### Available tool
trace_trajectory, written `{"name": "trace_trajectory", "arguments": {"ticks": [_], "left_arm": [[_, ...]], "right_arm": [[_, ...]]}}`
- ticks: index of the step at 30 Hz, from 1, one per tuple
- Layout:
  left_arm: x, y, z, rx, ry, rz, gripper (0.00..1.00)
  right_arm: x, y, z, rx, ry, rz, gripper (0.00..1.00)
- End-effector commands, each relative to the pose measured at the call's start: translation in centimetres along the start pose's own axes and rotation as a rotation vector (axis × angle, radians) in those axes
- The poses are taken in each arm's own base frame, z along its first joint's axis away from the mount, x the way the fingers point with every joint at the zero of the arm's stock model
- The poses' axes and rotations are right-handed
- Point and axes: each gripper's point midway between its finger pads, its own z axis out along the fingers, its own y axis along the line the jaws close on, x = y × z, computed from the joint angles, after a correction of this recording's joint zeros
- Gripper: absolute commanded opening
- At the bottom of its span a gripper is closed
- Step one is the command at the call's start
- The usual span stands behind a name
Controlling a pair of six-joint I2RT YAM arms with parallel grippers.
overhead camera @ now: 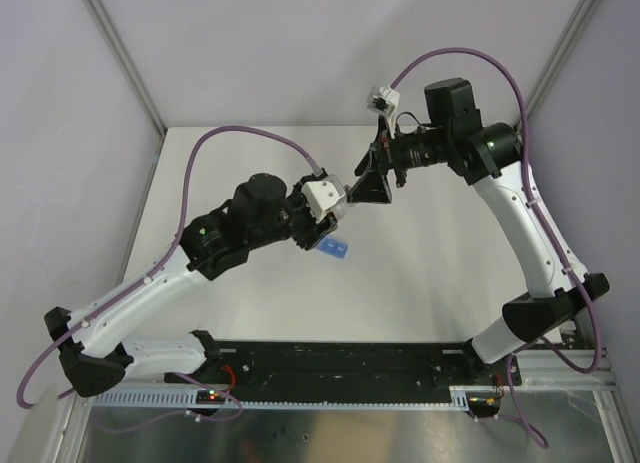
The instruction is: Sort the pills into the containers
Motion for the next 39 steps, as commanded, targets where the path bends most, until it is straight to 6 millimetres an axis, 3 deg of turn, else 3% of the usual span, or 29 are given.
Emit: {"name": "trace_trajectory", "arguments": {"ticks": [1, 11, 22, 27, 33, 39], "left_arm": [[-1.4, 1.5, 0.1, -0.087, -0.045, 0.032, 0.0], [-1.4, 1.5, 0.1, -0.093, -0.046, 0.031, 0.0], [-1.6, 0.7, -0.1, -0.045, -0.064, 0.013, 0.0], [-2.6, -2.7, -1.1, 0.191, -0.13, -0.046, 0.0], [-3.5, -8.1, -3.9, 0.585, -0.183, -0.156, 0.0], [-4.5, -9.5, -5.7, 0.736, -0.2, -0.215, 0.0]], "right_arm": [[-0.4, 1.0, 0.8, -0.073, -0.014, 0.005, 0.95], [1.1, 1.1, 2.0, -0.112, 0.025, 0.017, 0.72], [1.6, 1.5, 1.3, -0.101, 0.031, -0.048, 0.26], [1.8, 2.4, 0.1, -0.09, 0.032, -0.189, 0.14], [2.1, 4.7, -1.5, -0.082, 0.04, -0.375, 0.12], [2.3, 5.6, -2.8, -0.043, 0.057, -0.48, 0.13]]}}
